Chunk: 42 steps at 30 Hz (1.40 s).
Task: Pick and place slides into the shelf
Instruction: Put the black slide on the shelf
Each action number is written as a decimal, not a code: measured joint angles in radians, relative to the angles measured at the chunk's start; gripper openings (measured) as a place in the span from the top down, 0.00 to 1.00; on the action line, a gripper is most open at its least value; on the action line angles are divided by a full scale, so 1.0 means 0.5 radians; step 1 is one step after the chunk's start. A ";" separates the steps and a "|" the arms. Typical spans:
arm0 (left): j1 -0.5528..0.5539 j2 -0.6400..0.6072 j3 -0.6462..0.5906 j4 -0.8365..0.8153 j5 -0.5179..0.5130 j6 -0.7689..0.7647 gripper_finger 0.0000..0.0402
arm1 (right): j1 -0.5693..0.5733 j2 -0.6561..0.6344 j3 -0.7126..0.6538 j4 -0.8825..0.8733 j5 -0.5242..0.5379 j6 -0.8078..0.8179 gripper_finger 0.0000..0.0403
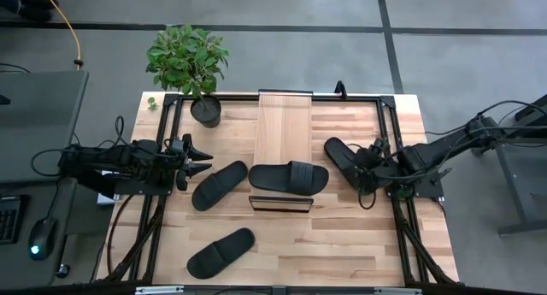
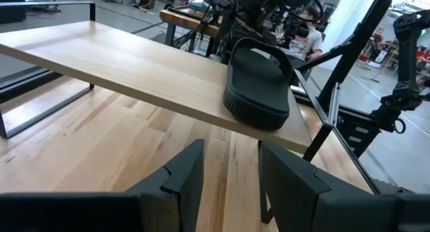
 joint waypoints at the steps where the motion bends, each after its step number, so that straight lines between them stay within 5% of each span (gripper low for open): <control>1: 0.000 0.000 0.000 0.000 0.000 0.000 0.67 | 0.026 0.000 0.000 -0.018 -0.003 0.030 0.31; 22: 0.000 0.000 0.000 -0.043 0.000 0.006 0.67 | 0.709 0.003 -0.001 -0.404 0.299 0.658 0.31; 29: 0.000 0.000 0.000 -0.043 0.000 0.006 0.67 | 0.868 0.036 -0.283 -0.279 0.273 0.806 0.31; 33: 0.000 0.000 0.000 -0.041 -0.040 0.005 0.67 | 0.935 0.044 -0.417 0.018 0.378 0.645 0.31; 42: 0.000 0.000 0.001 -0.039 -0.089 -0.008 0.67 | 0.911 0.044 -0.432 -0.004 0.363 0.597 0.31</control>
